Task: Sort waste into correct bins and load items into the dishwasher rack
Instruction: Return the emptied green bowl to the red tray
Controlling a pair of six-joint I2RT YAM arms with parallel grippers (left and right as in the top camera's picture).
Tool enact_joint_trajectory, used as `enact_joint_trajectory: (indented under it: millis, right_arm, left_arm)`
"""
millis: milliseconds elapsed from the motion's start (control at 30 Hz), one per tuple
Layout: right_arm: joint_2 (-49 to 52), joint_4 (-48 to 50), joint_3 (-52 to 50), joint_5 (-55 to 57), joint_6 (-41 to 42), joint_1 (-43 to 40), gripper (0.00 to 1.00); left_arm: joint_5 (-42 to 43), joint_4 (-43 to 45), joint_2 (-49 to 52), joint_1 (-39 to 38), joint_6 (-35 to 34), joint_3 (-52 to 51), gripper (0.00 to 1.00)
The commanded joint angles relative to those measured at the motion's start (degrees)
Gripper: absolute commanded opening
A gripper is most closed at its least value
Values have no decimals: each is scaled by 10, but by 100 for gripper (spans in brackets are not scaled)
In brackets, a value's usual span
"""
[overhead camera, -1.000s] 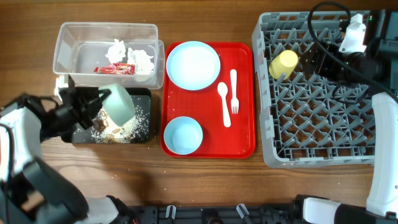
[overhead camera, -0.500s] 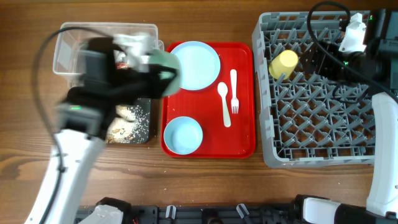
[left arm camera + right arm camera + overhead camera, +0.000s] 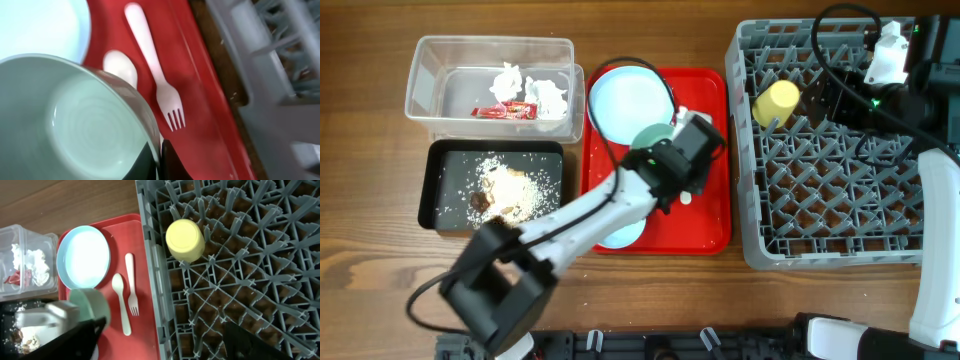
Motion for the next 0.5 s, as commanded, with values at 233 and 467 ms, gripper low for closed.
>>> enact_joint_trajectory:
  millis: [233,467]
  right_arm:
    - [4,0,-2,-2,-10,-1,84]
    - [7,2,-9,-32,-9,8,84]
  left_arm:
    - [-29,-22,0,-24,-10,3,17]
    - [-30,-24,-16,-19,-20,4,29]
